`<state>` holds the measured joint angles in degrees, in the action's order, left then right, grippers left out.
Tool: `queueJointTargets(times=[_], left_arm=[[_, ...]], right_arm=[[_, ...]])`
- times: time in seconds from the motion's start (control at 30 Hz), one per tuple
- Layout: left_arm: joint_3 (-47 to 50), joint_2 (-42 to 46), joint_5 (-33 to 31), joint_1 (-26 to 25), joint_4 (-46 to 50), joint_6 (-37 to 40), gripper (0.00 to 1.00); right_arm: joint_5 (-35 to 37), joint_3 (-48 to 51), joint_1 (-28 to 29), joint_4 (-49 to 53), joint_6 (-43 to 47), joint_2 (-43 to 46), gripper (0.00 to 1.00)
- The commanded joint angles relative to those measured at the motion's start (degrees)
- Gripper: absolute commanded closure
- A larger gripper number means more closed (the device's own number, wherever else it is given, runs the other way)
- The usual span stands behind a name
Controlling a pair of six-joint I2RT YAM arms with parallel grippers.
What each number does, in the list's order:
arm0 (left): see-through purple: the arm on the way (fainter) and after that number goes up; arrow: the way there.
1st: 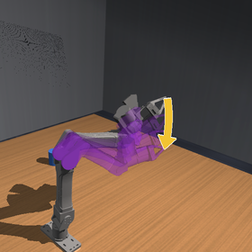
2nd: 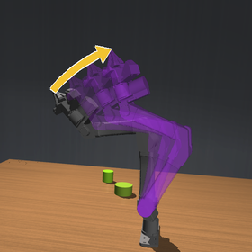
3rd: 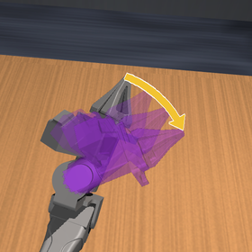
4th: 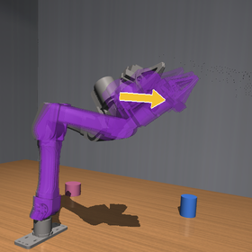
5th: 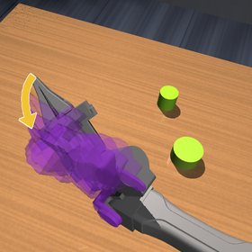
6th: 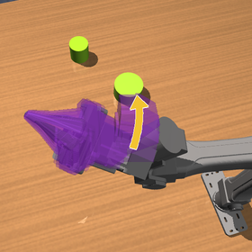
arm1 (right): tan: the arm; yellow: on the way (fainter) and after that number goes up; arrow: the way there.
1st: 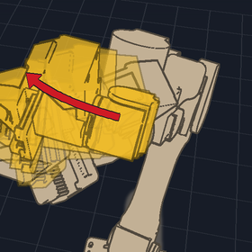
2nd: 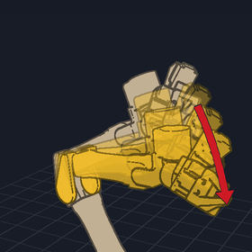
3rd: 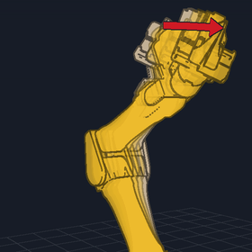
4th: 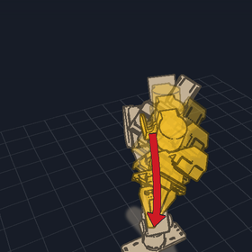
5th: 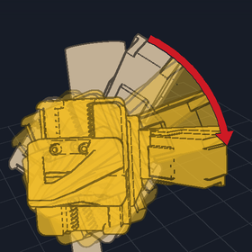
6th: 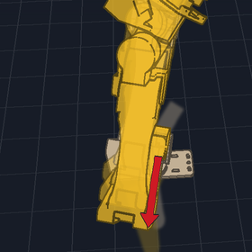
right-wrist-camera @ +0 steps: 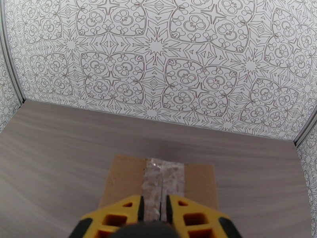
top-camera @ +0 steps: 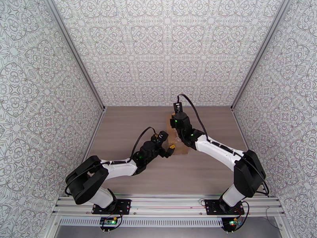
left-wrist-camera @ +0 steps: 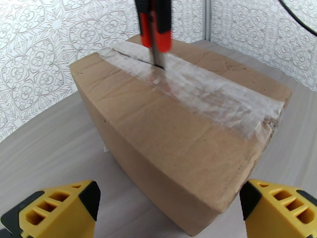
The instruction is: Unpack the express box
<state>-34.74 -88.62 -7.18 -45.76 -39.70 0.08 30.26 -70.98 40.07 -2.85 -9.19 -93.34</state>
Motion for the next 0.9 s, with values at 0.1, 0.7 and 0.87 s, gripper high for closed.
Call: queueJointTargets(times=[0.1,0.7,0.87], left_arm=[[-1.79,-0.98,-4.35,-1.11,-1.7,-0.78,0.0],[-5.15,-2.99,-18.16,-5.66,1.54,1.33,0.01],[-5.72,-3.4,-20.94,-6.35,1.93,0.7,0.01]], right_arm=[[-0.04,0.6,0.93,3.46,-3.01,2.37,1.0],[0.55,-0.91,1.58,11.94,-6.63,5.1,1.0],[0.48,-0.93,1.84,13.96,-7.95,5.86,1.0]])
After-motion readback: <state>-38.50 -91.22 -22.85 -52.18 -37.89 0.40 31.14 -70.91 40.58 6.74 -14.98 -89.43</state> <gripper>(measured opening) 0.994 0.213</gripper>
